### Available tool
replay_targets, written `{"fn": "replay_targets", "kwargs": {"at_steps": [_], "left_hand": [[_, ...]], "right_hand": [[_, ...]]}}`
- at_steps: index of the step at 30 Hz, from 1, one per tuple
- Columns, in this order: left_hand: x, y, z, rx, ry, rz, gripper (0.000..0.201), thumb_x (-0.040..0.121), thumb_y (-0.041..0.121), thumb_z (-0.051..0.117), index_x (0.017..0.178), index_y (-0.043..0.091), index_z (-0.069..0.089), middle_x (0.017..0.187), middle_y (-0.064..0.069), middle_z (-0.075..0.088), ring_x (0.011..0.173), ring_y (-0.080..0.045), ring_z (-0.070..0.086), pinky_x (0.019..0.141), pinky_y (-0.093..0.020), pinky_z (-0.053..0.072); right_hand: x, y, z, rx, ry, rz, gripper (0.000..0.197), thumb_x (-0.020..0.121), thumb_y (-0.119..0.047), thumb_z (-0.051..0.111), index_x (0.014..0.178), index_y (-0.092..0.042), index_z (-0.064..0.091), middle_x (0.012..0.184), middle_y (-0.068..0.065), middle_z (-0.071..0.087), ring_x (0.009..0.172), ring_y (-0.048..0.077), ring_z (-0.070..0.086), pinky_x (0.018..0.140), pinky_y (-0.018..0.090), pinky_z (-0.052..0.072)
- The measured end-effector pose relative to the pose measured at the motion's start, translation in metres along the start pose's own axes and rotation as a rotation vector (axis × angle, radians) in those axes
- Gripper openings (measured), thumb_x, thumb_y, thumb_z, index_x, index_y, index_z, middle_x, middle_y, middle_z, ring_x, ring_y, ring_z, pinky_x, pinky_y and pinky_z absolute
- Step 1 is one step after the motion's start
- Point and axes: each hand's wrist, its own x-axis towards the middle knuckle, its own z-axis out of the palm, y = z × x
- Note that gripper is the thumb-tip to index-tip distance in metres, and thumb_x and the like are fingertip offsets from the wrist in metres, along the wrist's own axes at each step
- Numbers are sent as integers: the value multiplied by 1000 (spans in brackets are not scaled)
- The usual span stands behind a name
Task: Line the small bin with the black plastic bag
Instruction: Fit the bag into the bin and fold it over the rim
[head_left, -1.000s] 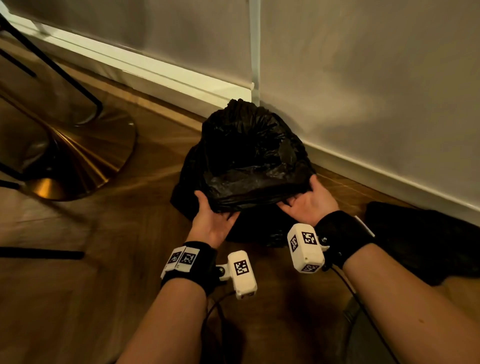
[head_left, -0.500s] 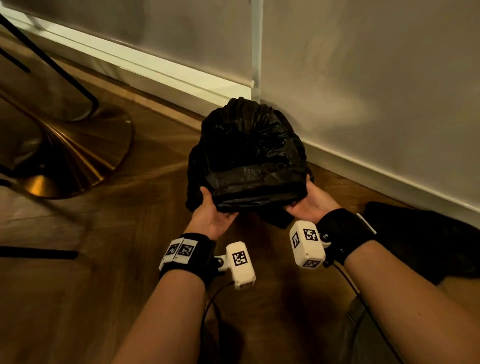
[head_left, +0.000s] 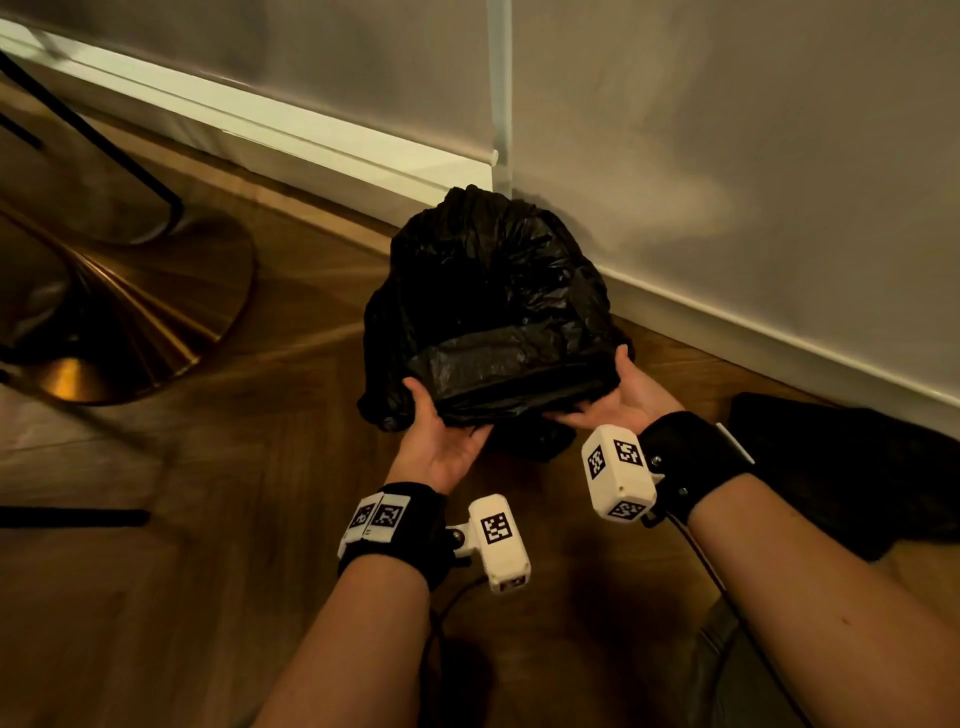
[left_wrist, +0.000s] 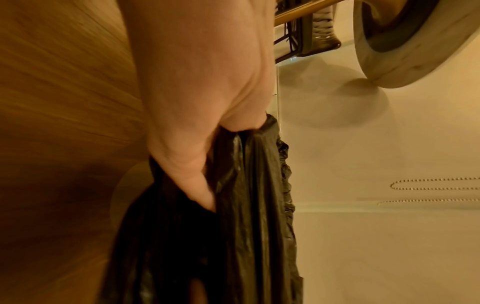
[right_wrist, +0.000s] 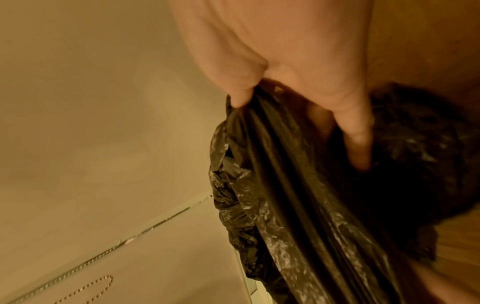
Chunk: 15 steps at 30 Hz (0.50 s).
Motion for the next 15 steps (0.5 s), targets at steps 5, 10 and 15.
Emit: {"fn": "replay_targets", "kwargs": {"at_steps": [5,10,15], "left_hand": [[6,4,-10,-7,1,34,85,81,73,39,144,16,40,136,-16,56,118,-32,58,84,-39,57],[-3,-11,-17,58,-30,7,95,70,80,49,147,26,35,144,-12,47,127,-32,50,97,-48,49],[-11,-25,-2,20,-128,-3,72,85,68,42,142,24,38,147,-14,43,125,-35,51,96,-52,50]], "right_hand": [[2,0,-1,28,-67,-72,65,95,-60,25,123,-10,54,113,21,62,110,33,57,94,40,46],[-10,14,-6,-122,-124,-109,55,89,-55,49,126,-15,57,113,12,70,98,29,69,77,37,58],[-8,24,-11,-128,-11,82,74,78,-69,52,120,-8,48,124,20,52,124,38,40,111,58,22]]}}
